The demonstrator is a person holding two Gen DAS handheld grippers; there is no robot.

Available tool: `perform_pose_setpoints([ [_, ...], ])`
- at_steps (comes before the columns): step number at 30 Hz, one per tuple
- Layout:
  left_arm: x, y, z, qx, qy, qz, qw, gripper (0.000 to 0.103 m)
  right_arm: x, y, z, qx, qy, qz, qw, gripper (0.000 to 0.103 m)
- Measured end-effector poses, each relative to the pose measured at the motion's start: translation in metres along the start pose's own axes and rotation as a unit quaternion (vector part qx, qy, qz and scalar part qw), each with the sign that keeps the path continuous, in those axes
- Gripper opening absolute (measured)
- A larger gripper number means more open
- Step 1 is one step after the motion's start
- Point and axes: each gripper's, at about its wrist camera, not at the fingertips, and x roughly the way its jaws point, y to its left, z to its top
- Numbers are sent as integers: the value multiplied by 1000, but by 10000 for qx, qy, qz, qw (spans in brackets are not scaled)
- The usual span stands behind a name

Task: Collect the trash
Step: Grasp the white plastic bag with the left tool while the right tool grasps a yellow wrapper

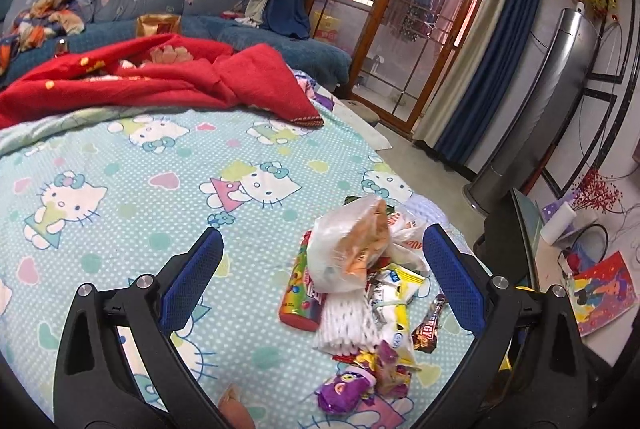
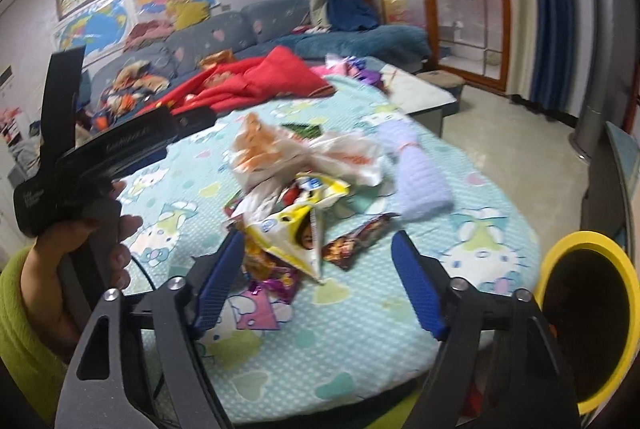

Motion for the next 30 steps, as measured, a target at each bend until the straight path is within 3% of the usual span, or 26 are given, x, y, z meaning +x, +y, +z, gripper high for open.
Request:
perform_pose_setpoints([
  [4, 11, 4, -2, -45, 173, -187, 9997, 76, 21, 9, -1, -129, 231, 85, 9996, 62],
  [10, 27, 4, -2, -17, 420, -416, 9983, 64, 51, 14, -1, -225, 472, 85, 9986, 60],
  [26, 61, -3, 1, 148, 840, -739, 9936, 61, 82, 12, -4, -92, 743, 282, 9968, 60],
  [30, 66, -2, 1, 112, 923, -774, 9926, 54, 85, 12, -3, -98, 755, 385, 9964, 51],
])
